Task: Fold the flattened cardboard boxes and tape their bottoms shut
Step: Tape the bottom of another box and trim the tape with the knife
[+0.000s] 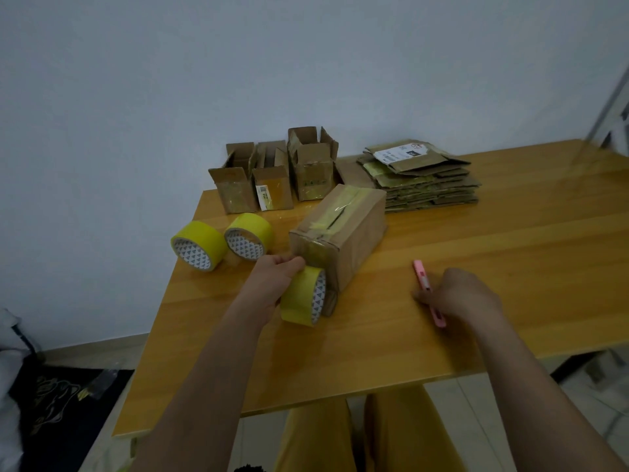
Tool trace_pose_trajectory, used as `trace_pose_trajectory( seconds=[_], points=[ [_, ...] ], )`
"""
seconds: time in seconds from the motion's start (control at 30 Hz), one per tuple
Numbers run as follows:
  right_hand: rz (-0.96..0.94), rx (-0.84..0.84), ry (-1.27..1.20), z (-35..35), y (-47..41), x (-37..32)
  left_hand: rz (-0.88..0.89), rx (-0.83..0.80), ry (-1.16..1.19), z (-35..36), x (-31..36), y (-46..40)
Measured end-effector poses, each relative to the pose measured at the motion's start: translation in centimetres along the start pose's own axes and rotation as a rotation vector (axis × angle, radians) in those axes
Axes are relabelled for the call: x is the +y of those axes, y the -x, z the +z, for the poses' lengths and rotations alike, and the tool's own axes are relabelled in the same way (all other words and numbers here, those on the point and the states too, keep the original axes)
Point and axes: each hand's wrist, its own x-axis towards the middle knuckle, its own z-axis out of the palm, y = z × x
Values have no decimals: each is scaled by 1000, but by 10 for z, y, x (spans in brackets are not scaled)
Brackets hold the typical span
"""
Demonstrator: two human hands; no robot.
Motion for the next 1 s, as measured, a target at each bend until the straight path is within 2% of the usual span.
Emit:
trace_pose_trajectory(
  seconds=[0.13,0.2,0.27,0.33,0.4,0.6,0.7,0.8,1.0],
  points=[
    [-84,36,-124,1,-3,-2,-14,19,-15,0,0,1],
    [-245,148,-285,-1,0,-1,-14,22,-22,-1,0,2],
    [-439,218,-578,-6,12,-7,-19,25,-30,-3,-1,2],
    [-570,141,-971,-13,31,-17,-22,16,-29,-4,-1,2],
    [-694,50,-1202,-17,46,-26,-25,1,-17,-4,0,1],
    [-992,59,-1072,6,54,-44,19,40,18,-3,0,0],
    [-1038,62,-936,19,49,-48,40,32,29,-5,0,0],
    [-1072,59,-908,23,46,-54,45,24,45,-8,-2,-1],
    [-1157,198,-806,26,48,-60,50,56,35,-9,-6,-6]
  ],
)
